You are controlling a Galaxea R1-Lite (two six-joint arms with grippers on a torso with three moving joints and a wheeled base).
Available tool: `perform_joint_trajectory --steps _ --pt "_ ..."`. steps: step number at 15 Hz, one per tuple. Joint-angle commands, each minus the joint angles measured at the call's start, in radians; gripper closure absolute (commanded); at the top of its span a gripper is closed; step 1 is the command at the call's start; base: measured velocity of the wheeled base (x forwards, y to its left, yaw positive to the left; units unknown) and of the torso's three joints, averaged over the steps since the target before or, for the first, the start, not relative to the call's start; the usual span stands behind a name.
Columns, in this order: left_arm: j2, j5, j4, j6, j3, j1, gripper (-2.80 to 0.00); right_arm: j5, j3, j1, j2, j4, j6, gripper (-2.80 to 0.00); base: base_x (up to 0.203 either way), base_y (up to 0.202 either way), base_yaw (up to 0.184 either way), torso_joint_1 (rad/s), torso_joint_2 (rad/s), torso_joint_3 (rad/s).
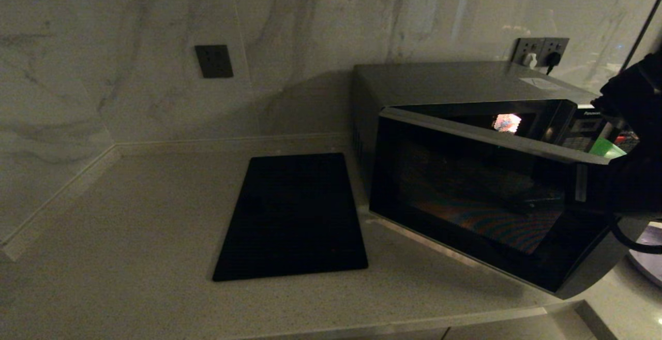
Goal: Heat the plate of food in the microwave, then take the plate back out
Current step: Close the microwave oven
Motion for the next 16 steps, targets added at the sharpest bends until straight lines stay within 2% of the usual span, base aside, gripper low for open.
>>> perform_joint_trajectory --steps 1,16 --pt "0.002 0.000 0.000 -0.001 0.000 0.001 0.00 -0.003 -0.001 -0.001 0.019 0.000 0.004 0.00 0.000 0.000 0.000 0.000 0.00 0.000" --pt "0.002 0.000 0.000 -0.001 0.000 0.001 0.00 -0.005 -0.006 -0.008 0.089 -0.029 0.006 0.00 0.000 0.000 0.000 0.000 0.00 0.000"
